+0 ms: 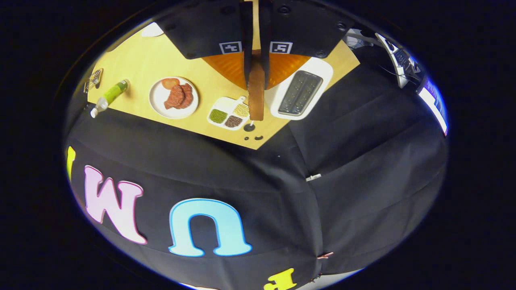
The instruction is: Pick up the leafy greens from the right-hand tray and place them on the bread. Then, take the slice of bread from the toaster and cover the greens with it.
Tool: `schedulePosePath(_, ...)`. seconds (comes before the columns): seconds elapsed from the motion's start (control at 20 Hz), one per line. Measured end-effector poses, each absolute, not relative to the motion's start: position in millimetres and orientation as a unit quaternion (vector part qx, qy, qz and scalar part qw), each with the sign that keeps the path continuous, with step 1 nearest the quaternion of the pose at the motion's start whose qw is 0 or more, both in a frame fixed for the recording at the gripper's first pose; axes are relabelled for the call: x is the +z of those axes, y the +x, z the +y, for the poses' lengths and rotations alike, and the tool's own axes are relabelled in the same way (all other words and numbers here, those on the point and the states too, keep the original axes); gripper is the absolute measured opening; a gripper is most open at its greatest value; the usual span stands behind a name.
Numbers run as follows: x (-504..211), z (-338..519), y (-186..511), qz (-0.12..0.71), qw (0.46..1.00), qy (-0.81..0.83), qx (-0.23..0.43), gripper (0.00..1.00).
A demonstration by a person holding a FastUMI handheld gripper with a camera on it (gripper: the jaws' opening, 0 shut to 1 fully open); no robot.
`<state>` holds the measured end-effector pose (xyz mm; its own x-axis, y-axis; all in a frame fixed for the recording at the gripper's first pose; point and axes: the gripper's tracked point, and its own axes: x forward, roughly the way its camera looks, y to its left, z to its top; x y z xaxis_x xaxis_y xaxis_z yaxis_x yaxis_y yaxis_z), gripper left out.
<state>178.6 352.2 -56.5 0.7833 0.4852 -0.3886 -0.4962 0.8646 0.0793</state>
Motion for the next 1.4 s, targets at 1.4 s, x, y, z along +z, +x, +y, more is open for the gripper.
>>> schedulePosePath(1.4, -242.9, 225.7, 182.3, 0.374, 0.9, 0.134, 0.179, 0.32)
